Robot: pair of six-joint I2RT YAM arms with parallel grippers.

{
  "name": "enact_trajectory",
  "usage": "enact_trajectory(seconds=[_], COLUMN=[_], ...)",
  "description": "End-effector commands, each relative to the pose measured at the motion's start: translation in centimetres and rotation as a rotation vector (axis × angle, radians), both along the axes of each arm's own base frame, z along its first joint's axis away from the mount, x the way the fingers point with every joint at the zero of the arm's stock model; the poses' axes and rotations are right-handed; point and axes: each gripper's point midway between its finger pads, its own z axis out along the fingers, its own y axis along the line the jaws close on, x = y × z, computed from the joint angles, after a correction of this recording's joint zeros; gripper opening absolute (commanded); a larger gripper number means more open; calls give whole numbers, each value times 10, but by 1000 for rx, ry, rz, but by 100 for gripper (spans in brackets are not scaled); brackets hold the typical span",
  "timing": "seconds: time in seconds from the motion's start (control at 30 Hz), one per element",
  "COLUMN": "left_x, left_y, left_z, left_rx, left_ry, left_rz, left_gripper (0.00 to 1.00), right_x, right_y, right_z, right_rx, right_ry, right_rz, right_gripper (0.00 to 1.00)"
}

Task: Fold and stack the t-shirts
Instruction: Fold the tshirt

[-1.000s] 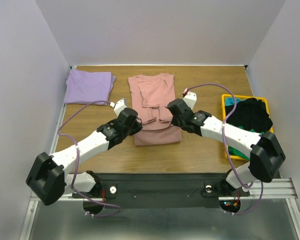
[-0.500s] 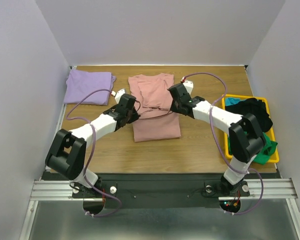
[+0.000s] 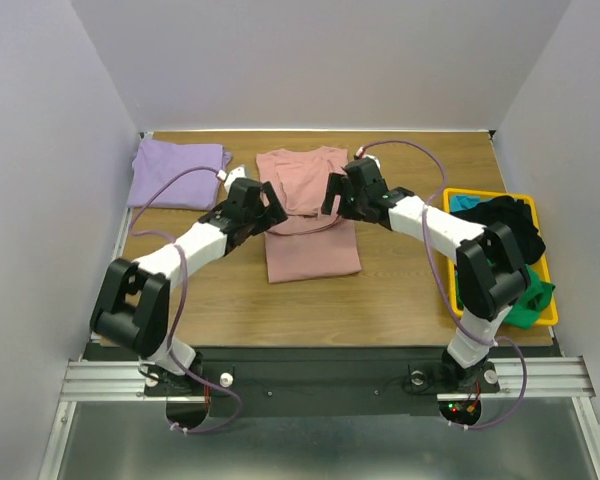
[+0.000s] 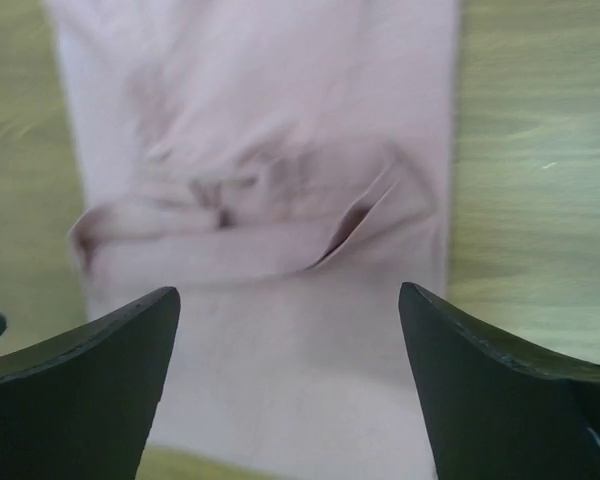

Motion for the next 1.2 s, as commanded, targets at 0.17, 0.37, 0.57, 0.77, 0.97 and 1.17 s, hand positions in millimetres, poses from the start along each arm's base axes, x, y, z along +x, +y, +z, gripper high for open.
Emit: enact_trajectory(seconds=[0.17,0.37,0.57,0.77,0.97,1.17], left_x=[-78,-110,-116,-115,-120,-125], left_y=[32,49,60,63,61,46], left_z=[-5,-14,-8,-7,-15,-20], left_rx=[-73,-94,-83,-59,-66,-114], left_ry=[-14,-10,-31,-24,-3,10], left_rz=[26,61,94,101,84,12], left_gripper=[98,98,98,98,99,99], right_x=[-44,-26,1,53,81,36], right_y=[66,84,86,81,82,58], right_z=[10,-8,-23,-15,8,41], right_rx=[198,203,155,54,42,99], right_ry=[-6,10,-5,-121,-198,-187], right_rz=[366,388,329,205,156,133], right_gripper=[100,100,100,100,100,100])
